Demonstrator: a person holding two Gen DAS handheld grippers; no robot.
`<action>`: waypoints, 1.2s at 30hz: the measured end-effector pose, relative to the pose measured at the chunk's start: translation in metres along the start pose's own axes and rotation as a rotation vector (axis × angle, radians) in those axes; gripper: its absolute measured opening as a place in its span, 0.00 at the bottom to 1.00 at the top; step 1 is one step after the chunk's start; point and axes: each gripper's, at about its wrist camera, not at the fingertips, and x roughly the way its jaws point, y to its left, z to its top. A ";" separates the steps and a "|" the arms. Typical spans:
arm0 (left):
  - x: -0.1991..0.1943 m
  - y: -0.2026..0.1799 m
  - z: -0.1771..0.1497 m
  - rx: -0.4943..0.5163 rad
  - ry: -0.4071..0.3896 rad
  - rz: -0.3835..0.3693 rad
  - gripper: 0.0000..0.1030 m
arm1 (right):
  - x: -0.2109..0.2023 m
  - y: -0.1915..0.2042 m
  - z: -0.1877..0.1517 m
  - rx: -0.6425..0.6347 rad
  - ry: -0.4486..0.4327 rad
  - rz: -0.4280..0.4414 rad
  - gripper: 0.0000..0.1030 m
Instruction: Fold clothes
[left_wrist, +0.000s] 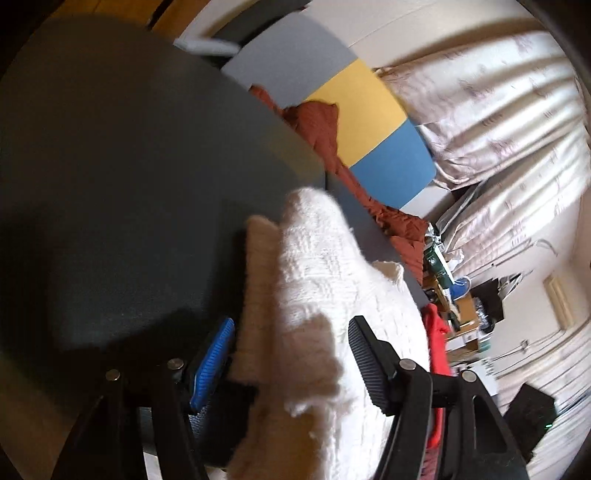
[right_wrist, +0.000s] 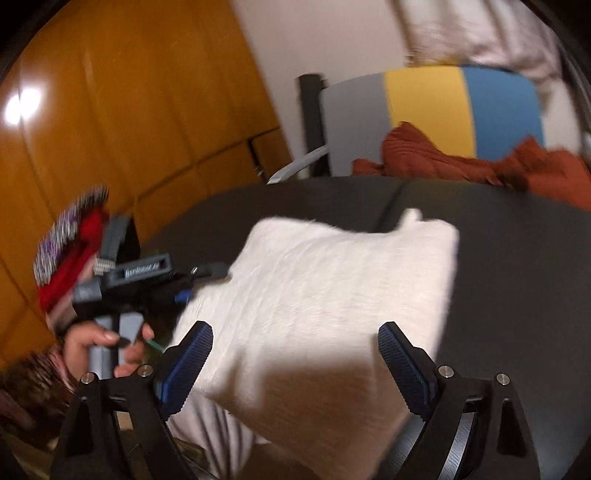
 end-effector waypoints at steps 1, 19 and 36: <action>0.005 0.002 0.001 -0.014 0.021 0.012 0.64 | -0.004 -0.010 0.001 0.048 0.000 -0.006 0.90; 0.035 0.000 0.012 0.041 0.204 -0.097 0.70 | 0.061 -0.103 -0.014 0.662 0.229 0.253 0.95; 0.031 -0.030 -0.006 0.166 0.100 -0.058 0.41 | 0.053 -0.093 -0.017 0.616 0.203 0.169 0.60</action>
